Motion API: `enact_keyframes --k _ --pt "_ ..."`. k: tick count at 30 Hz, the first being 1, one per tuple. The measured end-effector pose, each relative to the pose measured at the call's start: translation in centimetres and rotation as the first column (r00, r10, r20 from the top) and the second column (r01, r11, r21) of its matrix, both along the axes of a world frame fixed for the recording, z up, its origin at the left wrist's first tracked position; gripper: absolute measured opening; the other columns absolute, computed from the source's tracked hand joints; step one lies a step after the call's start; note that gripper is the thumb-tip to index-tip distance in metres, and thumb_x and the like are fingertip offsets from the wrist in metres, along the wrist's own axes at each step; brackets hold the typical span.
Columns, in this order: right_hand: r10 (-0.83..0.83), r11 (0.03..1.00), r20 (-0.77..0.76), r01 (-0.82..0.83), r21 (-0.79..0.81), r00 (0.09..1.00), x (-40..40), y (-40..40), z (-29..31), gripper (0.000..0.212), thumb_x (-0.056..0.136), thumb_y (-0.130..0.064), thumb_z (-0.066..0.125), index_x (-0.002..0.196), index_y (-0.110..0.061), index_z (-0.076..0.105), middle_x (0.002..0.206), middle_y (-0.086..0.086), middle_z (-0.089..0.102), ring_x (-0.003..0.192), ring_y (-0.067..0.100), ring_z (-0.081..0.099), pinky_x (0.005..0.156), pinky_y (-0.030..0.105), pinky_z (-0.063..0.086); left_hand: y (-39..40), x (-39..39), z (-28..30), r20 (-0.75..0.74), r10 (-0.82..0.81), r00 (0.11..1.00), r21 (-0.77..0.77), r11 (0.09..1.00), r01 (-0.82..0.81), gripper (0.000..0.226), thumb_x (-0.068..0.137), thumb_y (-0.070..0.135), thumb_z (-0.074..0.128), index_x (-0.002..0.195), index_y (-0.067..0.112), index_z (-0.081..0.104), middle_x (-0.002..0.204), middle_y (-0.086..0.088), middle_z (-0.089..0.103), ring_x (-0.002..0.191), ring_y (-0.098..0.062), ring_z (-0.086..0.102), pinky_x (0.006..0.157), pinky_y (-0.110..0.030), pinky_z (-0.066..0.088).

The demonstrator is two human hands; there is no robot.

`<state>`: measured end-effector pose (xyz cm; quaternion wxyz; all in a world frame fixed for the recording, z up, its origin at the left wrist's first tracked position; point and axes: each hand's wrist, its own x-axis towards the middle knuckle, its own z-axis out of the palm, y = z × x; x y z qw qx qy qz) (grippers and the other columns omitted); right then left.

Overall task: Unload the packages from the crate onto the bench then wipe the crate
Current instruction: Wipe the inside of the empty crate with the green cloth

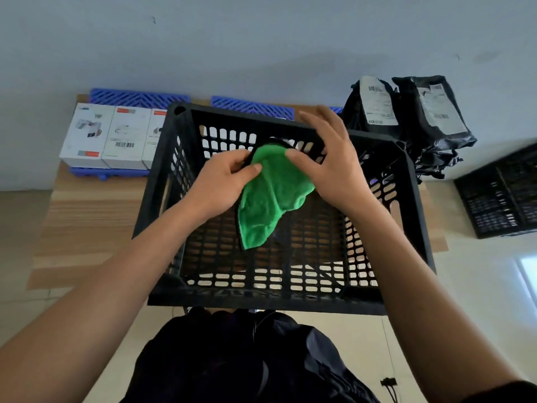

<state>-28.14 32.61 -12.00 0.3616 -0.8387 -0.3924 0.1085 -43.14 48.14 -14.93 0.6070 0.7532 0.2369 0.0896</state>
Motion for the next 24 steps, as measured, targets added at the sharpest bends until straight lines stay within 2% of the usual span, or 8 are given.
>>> enact_keyframes --k 2,4,6,8,13,16,19,24 --pt "-0.142 0.99 -0.249 0.136 -0.041 0.958 -0.5 -0.9 -1.7 0.095 0.081 -0.076 0.061 0.159 -0.034 0.026 0.166 -0.002 0.025 0.151 0.015 0.028 0.122 0.048 0.029 0.5 0.1 -0.1 0.052 0.149 0.987 -0.256 0.958 -0.131 0.017 0.101 0.009 0.058 0.103 0.017 0.073 0.101 0.001 0.078 0.1 -0.015 0.073 0.093 -0.032 0.055" --pt "-0.131 0.991 -0.587 0.089 -0.1 0.799 -1.4 -1.6 -3.6 0.116 0.067 -0.091 0.059 0.16 -0.044 0.008 0.166 0.001 0.027 0.149 0.018 0.034 0.122 0.054 0.027 0.9 0.2 -0.1 0.057 0.251 0.966 -0.441 0.875 -0.201 0.019 0.101 0.006 0.056 0.107 0.014 0.072 0.111 -0.005 0.077 0.11 -0.021 0.071 0.102 -0.039 0.053" --pt "-0.03 0.999 -0.847 0.052 -0.003 0.531 -2.2 -1.5 -5.3 0.119 0.067 -0.083 0.069 0.159 -0.045 0.005 0.164 0.003 0.032 0.145 0.025 0.042 0.12 0.058 0.029 1.1 0.3 0.0 0.035 0.299 0.953 -0.569 0.79 -0.227 0.021 0.102 0.007 0.053 0.114 0.009 0.07 0.119 -0.011 0.074 0.114 -0.026 0.07 0.103 -0.044 0.052" --pt "0.034 0.985 -0.912 0.138 0.099 0.41 -2.5 -0.7 -6.2 0.111 0.074 -0.071 0.074 0.161 -0.037 0.014 0.161 0.008 0.038 0.14 0.032 0.048 0.117 0.061 0.033 1.2 0.2 0.0 0.007 0.323 0.946 -0.637 0.731 -0.245 0.025 0.103 0.009 0.052 0.122 0.005 0.067 0.121 -0.013 0.073 0.113 -0.027 0.07 0.098 -0.043 0.055" --pt "-0.002 0.962 -0.814 0.222 0.156 0.581 -2.2 0.5 -6.1 0.078 0.077 -0.064 0.075 0.147 -0.042 0.048 0.146 0.001 0.058 0.134 0.023 0.055 0.115 0.056 0.038 1.7 -0.3 -0.1 -0.027 0.294 0.955 -0.592 0.765 -0.253 0.026 0.102 0.014 0.054 0.123 0.008 0.069 0.117 -0.009 0.075 0.11 -0.025 0.072 0.096 -0.041 0.056" --pt "0.115 0.954 -0.775 0.148 0.26 0.622 -1.6 0.1 -6.6 0.062 0.092 -0.032 0.072 0.149 -0.033 0.047 0.122 0.011 0.073 0.115 0.027 0.069 0.097 0.04 0.056 1.9 -0.4 -0.7 -0.094 0.317 0.944 -0.472 0.821 -0.322 0.022 0.099 0.018 0.063 0.117 0.01 0.07 0.112 -0.007 0.077 0.106 -0.023 0.073 0.1 -0.046 0.054" --pt "0.11 0.93 -0.648 0.151 0.334 0.754 -1.3 0.1 -6.5 0.042 0.097 -0.013 0.067 0.137 -0.023 0.063 0.118 0.004 0.075 0.112 0.021 0.07 0.091 0.026 0.056 1.9 -0.6 -1.2 -0.137 0.423 0.896 -0.304 0.843 -0.444 0.046 0.087 0.025 0.078 0.13 0.02 0.061 0.117 -0.002 0.074 0.109 -0.019 0.071 0.104 -0.045 0.052" --pt "0.093 0.95 -0.386 0.034 0.31 0.918 -0.5 -0.6 -5.2 0.044 0.091 -0.008 0.072 0.132 -0.024 0.067 0.122 -0.009 0.063 0.116 0.011 0.062 0.091 0.022 0.052 0.8 -2.0 -0.8 0.049 0.191 0.98 0.075 0.978 -0.194 0.065 0.078 0.011 0.086 0.136 0.032 0.064 0.115 0.01 0.073 0.106 -0.005 0.07 0.095 -0.03 0.057"
